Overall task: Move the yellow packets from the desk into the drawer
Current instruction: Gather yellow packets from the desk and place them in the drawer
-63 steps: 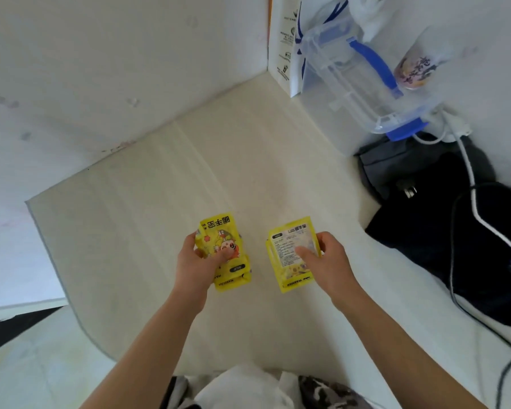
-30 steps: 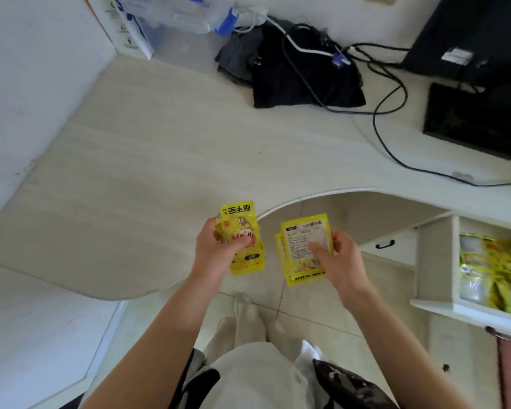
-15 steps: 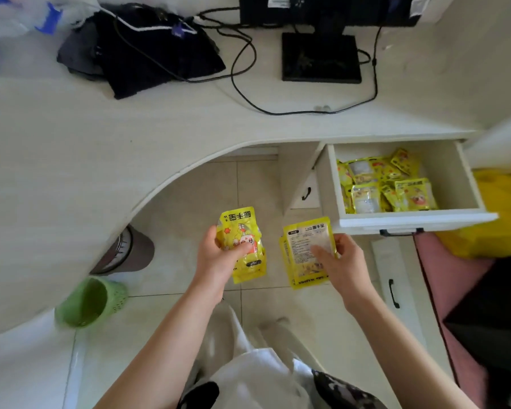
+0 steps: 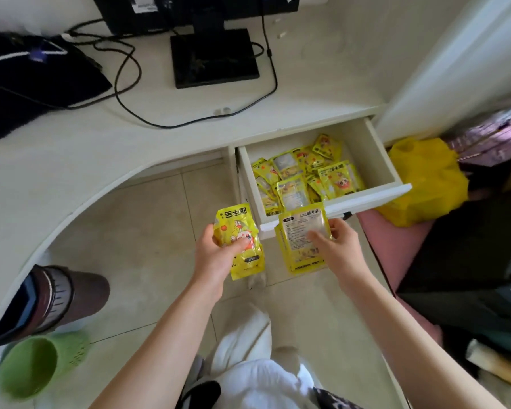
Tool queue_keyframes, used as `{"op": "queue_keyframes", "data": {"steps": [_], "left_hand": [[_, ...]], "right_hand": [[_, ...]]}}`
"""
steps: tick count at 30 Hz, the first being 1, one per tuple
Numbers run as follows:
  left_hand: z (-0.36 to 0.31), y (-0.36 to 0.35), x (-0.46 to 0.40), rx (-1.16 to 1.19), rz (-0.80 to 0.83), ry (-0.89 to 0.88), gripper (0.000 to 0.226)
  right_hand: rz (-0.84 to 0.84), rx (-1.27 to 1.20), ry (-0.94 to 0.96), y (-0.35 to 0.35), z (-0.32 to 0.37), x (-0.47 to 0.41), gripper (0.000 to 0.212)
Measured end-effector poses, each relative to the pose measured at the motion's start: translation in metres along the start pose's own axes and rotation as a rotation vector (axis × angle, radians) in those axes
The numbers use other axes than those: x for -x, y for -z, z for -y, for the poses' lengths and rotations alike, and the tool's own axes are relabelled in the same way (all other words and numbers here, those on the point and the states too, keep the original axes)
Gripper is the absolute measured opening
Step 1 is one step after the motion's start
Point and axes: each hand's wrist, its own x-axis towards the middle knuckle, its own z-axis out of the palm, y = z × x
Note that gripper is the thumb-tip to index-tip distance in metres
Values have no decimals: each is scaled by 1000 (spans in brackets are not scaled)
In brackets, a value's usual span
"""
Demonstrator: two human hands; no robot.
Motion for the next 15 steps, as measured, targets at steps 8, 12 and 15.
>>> {"op": "queue_keyframes", "data": {"steps": [8,12,15], "left_hand": [[-39,-65,-68,-83,12,33,40],[-51,-92,-103,-160,32,36,40],[-48,-111,-127,-246,4,41,44]], "right_hand": [[21,70,8,6,42,-91,20],[24,76,-30,11,49,-135,15],[18,54,-130,11,46,-170,16]]}}
